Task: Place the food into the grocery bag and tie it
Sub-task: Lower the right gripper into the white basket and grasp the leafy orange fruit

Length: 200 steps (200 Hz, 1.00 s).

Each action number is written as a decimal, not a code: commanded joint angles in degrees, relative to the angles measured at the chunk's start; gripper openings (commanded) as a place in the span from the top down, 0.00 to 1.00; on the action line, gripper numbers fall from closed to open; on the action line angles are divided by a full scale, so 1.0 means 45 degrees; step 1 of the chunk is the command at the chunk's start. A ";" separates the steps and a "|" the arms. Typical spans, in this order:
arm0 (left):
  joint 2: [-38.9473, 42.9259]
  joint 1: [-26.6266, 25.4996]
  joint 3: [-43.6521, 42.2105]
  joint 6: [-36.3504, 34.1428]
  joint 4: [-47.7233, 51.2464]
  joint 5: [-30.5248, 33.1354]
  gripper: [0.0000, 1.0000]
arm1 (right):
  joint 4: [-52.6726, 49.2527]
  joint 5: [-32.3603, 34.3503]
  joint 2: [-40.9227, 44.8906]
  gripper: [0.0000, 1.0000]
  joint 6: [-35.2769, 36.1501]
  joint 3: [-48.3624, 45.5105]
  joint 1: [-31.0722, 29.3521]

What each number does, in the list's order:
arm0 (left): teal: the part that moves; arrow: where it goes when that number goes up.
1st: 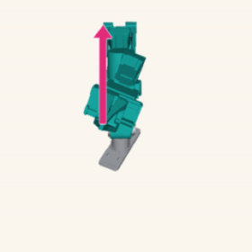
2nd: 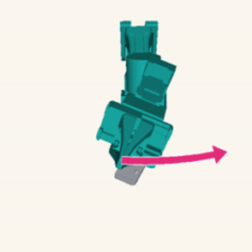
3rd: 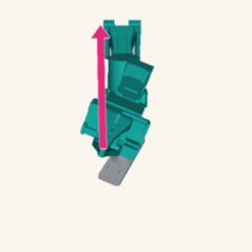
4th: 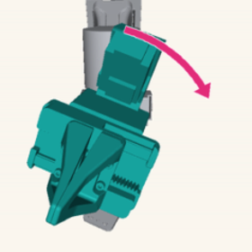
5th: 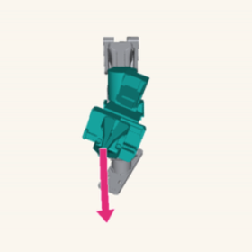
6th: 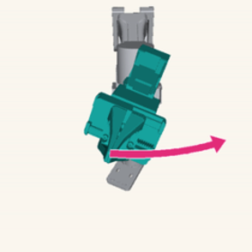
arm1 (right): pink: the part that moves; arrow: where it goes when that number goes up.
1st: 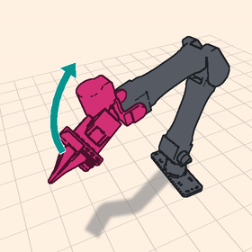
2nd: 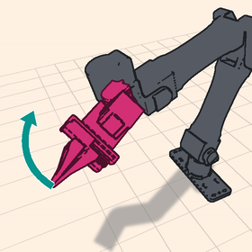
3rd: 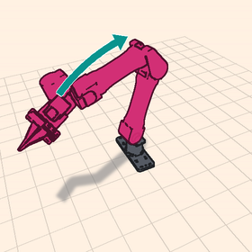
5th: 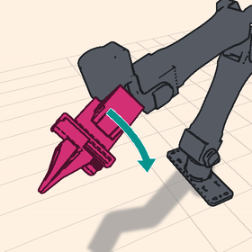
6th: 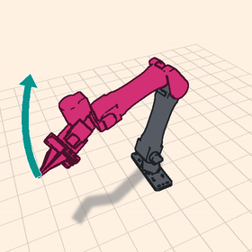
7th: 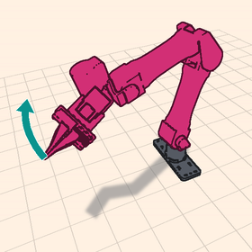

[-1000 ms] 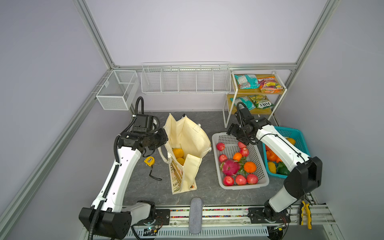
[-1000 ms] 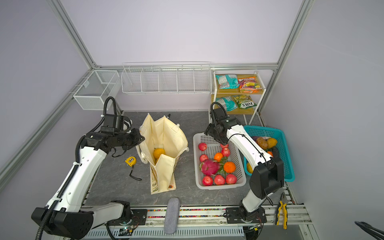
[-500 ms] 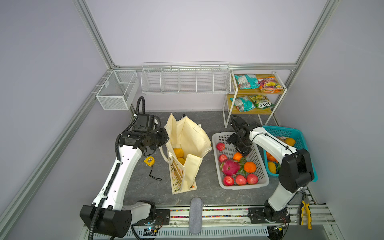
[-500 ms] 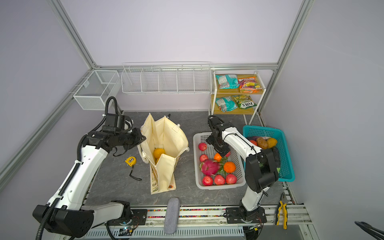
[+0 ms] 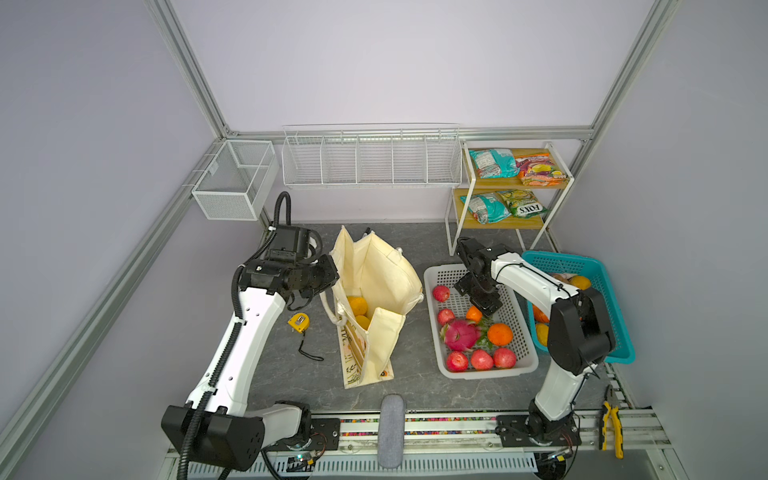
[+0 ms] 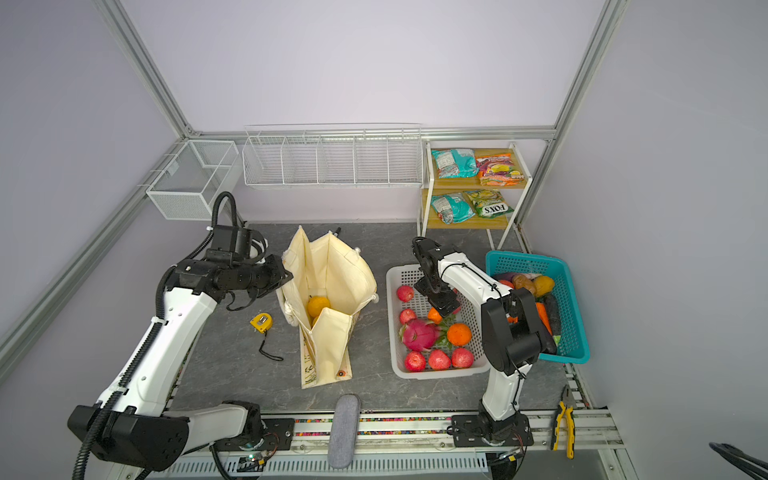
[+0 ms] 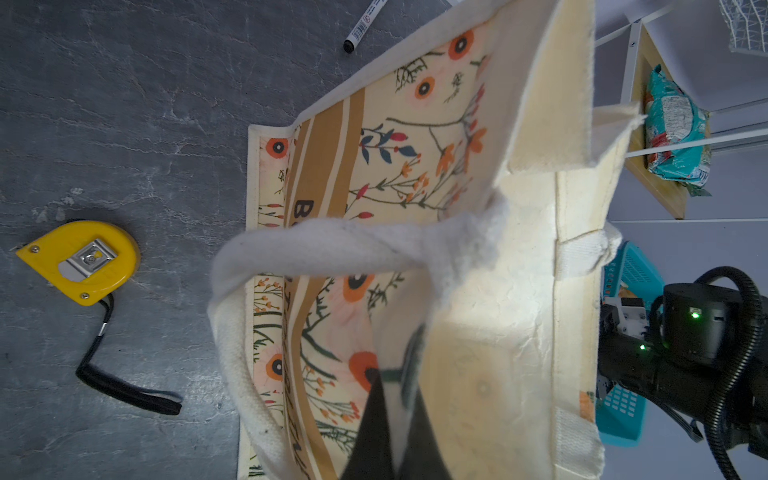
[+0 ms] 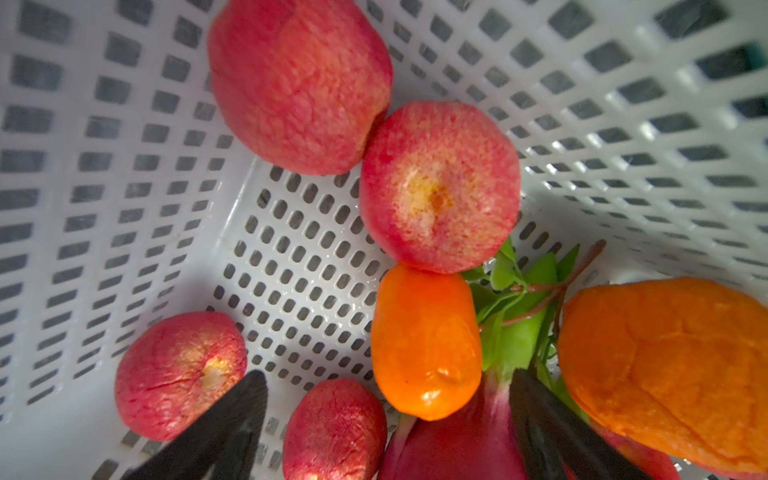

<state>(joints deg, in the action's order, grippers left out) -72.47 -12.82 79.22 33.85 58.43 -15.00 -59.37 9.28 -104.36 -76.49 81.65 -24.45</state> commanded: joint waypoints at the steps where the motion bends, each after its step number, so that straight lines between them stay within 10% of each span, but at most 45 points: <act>1: -0.0038 -0.0042 0.0324 -0.0143 0.0179 0.0115 1.00 | -0.0675 0.0303 -0.0429 0.06 -0.0522 0.0116 0.0030; 200: 0.0268 -0.0042 0.0183 -0.0413 0.0551 0.0229 1.00 | -0.0259 0.0614 -0.1676 0.38 -0.0412 0.0212 -0.0134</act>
<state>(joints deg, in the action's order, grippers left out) -72.18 -12.82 79.22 33.04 59.09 -14.83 -60.49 11.16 -110.76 -76.79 82.50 -24.60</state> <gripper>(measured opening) 0.048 0.638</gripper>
